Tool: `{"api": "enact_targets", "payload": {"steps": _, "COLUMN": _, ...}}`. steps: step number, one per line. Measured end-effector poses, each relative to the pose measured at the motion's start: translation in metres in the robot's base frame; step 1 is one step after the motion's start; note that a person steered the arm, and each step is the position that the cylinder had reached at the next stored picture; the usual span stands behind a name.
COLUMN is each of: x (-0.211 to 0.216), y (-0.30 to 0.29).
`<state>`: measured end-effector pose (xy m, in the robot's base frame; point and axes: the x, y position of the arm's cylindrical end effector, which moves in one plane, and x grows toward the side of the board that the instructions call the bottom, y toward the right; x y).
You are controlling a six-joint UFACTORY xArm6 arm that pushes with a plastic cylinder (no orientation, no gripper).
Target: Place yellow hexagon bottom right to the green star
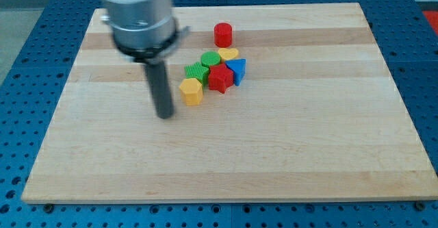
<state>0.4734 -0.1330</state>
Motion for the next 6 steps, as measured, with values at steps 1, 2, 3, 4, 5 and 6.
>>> {"api": "enact_targets", "payload": {"steps": 1, "x": -0.027, "y": -0.004}}
{"api": "enact_targets", "payload": {"steps": 2, "x": -0.030, "y": 0.009}}
{"api": "enact_targets", "payload": {"steps": 3, "x": -0.028, "y": 0.032}}
{"api": "enact_targets", "payload": {"steps": 4, "x": -0.028, "y": 0.056}}
{"api": "enact_targets", "payload": {"steps": 5, "x": -0.031, "y": 0.063}}
{"api": "enact_targets", "payload": {"steps": 6, "x": -0.040, "y": 0.029}}
